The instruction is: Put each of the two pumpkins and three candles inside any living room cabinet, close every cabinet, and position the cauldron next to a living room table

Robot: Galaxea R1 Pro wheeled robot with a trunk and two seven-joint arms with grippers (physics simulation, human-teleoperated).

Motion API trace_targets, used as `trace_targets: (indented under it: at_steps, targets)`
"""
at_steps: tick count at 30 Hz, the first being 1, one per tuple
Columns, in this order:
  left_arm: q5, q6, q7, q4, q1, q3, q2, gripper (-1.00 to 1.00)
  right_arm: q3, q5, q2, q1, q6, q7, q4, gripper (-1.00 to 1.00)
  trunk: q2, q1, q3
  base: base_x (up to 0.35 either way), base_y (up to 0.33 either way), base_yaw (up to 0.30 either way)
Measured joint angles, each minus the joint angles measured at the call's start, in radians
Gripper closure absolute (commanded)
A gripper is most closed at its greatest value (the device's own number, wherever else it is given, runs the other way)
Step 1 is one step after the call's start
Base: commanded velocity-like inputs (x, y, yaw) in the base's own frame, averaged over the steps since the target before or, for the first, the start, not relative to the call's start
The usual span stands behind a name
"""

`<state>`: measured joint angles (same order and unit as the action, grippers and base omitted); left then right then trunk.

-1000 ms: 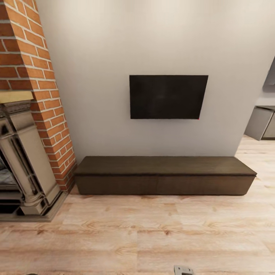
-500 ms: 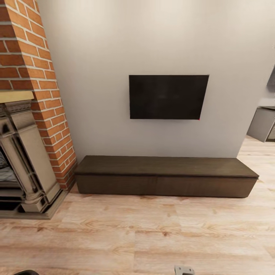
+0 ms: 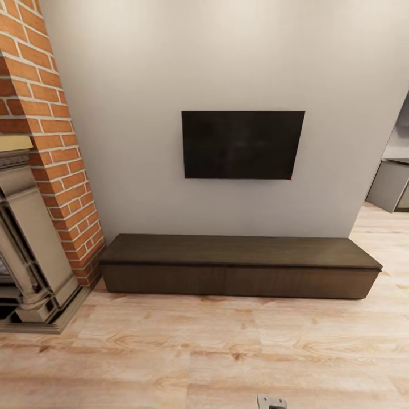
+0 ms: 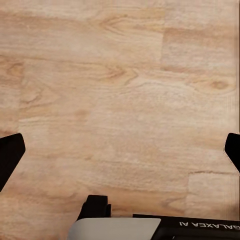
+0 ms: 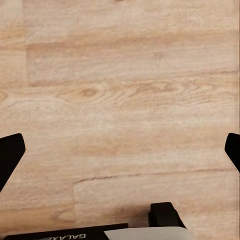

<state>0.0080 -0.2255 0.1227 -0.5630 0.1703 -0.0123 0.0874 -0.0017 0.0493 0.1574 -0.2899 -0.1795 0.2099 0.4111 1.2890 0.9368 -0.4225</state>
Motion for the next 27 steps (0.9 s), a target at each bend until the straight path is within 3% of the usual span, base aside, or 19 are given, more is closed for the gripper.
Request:
trace_targets:
  at_steps: [15,22,27]
  targets:
    - [0.0,0.0,0.0,0.0,0.0,0.002,0.0,-1.0,0.0,0.001,0.004,0.0,0.001,0.002,0.0,-1.0,0.0,0.0,0.0,0.009,-0.013,0.0]
    - [0.0,0.0,0.0,0.0,0.0,0.002,0.0,-1.0,-0.001,0.001,0.005,0.0,-0.004,0.004,0.0,-1.0,0.0,0.0,0.0,0.158,-0.185,0.012]
    - [0.0,0.0,0.0,0.0,0.0,0.003,0.0,-1.0,-0.001,0.005,0.005,0.0,-0.002,0.055,0.0,-1.0,0.0,0.0,0.0,0.198,-0.235,0.213]
